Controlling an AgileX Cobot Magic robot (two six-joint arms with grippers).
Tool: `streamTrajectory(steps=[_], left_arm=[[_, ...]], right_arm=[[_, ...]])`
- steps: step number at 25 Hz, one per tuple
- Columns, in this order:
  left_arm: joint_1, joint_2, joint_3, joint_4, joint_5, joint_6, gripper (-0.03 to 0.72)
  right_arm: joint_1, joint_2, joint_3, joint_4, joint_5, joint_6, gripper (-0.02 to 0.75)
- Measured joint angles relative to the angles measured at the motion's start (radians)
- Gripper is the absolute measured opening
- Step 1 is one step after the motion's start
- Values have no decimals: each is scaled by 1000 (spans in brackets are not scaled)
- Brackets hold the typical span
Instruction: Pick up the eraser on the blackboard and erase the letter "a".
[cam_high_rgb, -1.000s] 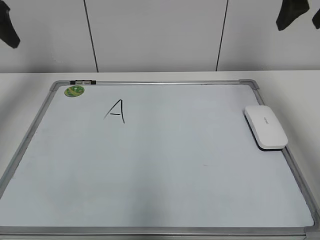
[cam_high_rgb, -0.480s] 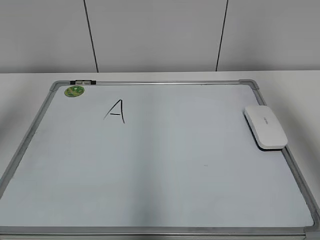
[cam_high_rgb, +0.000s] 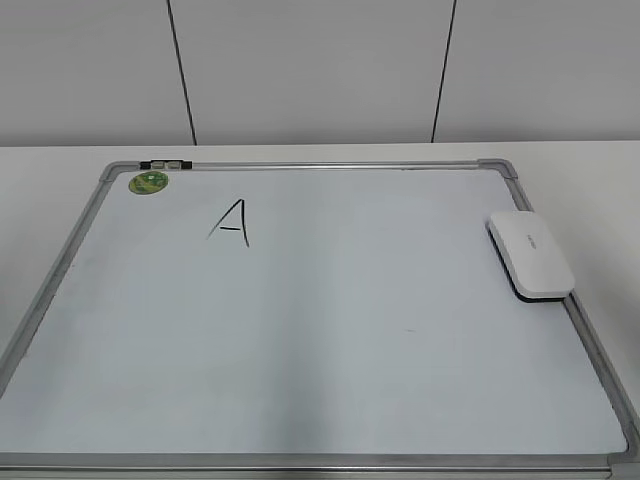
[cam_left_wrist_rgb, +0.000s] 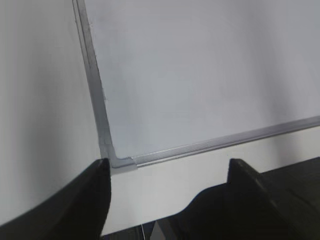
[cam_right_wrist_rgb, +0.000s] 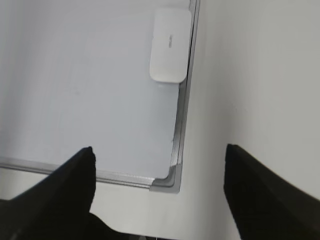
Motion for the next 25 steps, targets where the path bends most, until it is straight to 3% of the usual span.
streamTrajectory(steps=[13,25], left_arm=[[-47,-446,420,32,-25,-2,532],[-50,-567,488,143,-100,-4,532]], right_arm=[[0,-451,426,31,0,0,592],[0,-744,689,-86,-105,0,591]])
